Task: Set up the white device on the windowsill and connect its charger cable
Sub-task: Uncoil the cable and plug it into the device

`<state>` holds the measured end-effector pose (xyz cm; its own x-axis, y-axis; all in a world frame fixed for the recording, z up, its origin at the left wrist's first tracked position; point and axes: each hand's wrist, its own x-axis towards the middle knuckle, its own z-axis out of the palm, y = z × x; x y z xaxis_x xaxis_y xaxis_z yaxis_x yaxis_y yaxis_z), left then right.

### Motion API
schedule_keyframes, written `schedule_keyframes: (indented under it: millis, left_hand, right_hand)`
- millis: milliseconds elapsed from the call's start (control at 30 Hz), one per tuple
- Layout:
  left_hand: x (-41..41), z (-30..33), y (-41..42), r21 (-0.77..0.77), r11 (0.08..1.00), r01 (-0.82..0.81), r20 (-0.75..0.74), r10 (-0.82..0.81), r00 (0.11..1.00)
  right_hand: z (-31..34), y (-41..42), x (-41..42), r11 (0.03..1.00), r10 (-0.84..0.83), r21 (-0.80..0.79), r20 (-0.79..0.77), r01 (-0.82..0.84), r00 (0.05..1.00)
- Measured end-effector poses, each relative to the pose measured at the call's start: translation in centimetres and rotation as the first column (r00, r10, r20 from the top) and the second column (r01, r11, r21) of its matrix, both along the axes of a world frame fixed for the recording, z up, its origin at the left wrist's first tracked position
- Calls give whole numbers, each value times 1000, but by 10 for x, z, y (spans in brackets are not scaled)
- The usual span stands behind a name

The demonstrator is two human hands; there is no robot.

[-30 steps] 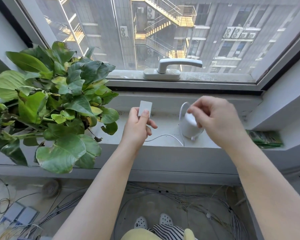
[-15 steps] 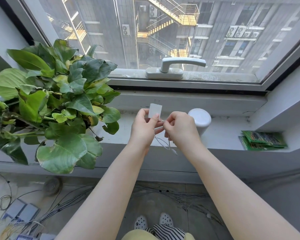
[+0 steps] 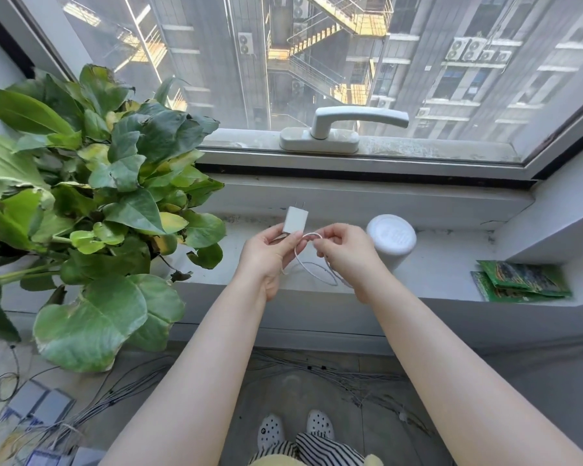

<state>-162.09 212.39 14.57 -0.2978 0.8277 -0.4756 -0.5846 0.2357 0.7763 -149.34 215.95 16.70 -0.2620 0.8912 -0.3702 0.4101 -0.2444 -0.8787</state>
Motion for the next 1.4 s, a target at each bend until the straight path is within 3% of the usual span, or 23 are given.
schedule_keyframes:
  millis: [100, 200, 300, 533, 733, 1033, 1167, 1200, 1333, 1400]
  left_hand:
    - [-1, -5, -1, -20, 999, -46, 67, 48, 997]
    - [1, -11, -4, -49, 996, -75, 90, 80, 993]
    - [7, -18, -4, -77, 990, -120, 59, 125, 990]
    - [18, -34, 0, -96, 973, -210, -227, 184, 956]
    - [19, -38, 4, -123, 955, -268, -490, 177, 854]
    - [20, -37, 12, -242, 938, -249, -798, -47, 601]
    - [14, -32, 9, -251, 953, -172, -799, -104, 592]
    - [12, -31, 8, -266, 950, -165, -828, -138, 543]
    - [6, -33, 4, -345, 915, -210, -935, -315, 164]
    - [6, -36, 5, -361, 906, -222, -933, -350, 89]
  right_hand:
    - [-6, -10, 7, 996, 64, 71, -36, -61, 997]
    - [-20, -23, 14, 952, 53, 287, 181, -104, 982]
    - [-35, -32, 15, 926, -26, 370, 248, -69, 969]
    - [-63, -39, 14, 885, -47, 458, 266, -83, 963]
    - [-74, -47, 22, 793, -4, 582, 301, -181, 953]
    - [-82, -51, 34, 725, 25, 634, 367, -269, 930]
    - [-84, -51, 34, 671, 39, 668, 402, -322, 915]
    - [-85, -51, 34, 663, 42, 671, 409, -332, 912]
    - [-87, -51, 35, 635, 38, 681, 444, -365, 895]
    - [-88, -51, 35, 621, 44, 682, 461, -386, 886]
